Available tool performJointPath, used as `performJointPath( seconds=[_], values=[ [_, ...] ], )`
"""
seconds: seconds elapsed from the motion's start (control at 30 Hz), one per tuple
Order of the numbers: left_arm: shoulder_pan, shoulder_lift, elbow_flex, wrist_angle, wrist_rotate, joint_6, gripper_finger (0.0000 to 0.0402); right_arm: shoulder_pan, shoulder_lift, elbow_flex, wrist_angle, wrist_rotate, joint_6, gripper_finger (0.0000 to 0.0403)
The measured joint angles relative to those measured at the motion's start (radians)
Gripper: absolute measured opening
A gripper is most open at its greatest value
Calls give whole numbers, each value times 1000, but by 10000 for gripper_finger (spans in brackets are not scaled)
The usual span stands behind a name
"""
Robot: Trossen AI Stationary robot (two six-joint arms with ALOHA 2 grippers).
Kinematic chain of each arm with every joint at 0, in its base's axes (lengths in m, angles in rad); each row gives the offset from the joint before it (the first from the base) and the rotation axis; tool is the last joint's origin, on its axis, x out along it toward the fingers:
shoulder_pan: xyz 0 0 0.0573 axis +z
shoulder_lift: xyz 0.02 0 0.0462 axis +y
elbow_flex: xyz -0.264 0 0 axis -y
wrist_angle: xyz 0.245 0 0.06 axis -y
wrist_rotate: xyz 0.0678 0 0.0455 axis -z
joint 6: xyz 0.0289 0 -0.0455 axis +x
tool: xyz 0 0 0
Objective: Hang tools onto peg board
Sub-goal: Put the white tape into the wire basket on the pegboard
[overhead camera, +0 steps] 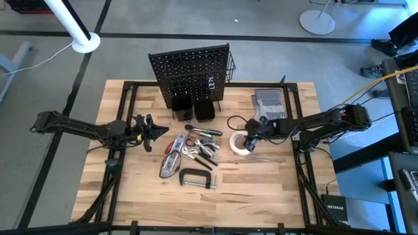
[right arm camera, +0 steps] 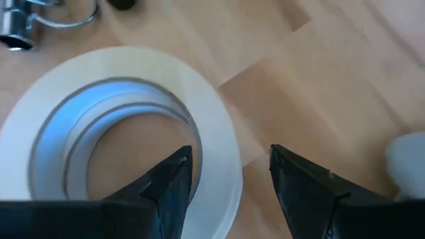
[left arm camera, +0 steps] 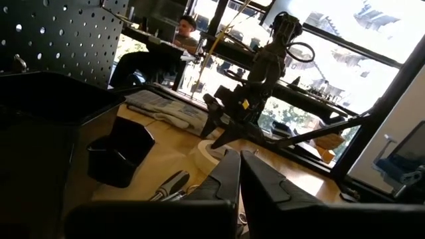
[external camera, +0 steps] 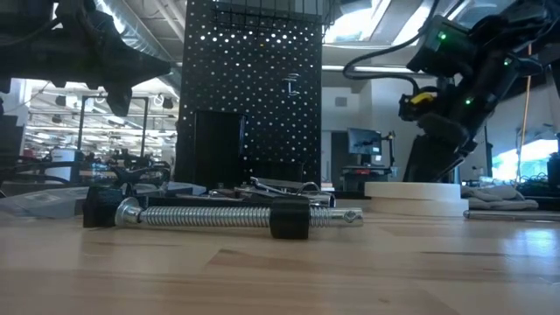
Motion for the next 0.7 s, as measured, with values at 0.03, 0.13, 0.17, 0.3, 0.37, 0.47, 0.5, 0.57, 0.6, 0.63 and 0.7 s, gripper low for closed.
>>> performJointPath(
  seconds=[0.03, 0.13, 0.17, 0.3, 0.37, 0.47, 0.5, 0.57, 0.6, 0.63, 0.7],
  values=[
    [0, 0, 0, 0, 0, 0, 1, 1, 6, 0, 4, 12, -12, 202],
    [0, 0, 0, 0, 0, 1, 1, 1, 21, 0, 9, 16, -34, 202],
    [0, 0, 0, 0, 0, 1, 1, 1, 22, 0, 9, 18, -39, 202],
    [0, 0, 0, 0, 0, 2, 1, 1, 22, 0, 12, 24, -43, 179],
    [0, 0, 0, 0, 0, 2, 1, 1, 22, 0, 10, 26, -43, 156],
    [0, 0, 0, 0, 0, 2, 1, 1, 22, 0, 10, 22, -43, 119],
    [0, 0, 0, 0, 0, 2, 1, 1, 22, 0, 10, 21, -43, 109],
    [0, 0, 0, 0, 0, 2, 1, 1, 22, 0, 10, 23, -43, 93],
    [0, 0, 0, 0, 0, 2, 1, 1, 22, 0, 10, 23, -43, 88],
    [0, 0, 0, 0, 0, 2, 1, 1, 22, 0, 10, 23, -43, 85],
    [0, 0, 0, 1, 0, 3, 1, 1, 22, 0, 10, 23, -43, 83]
  ],
)
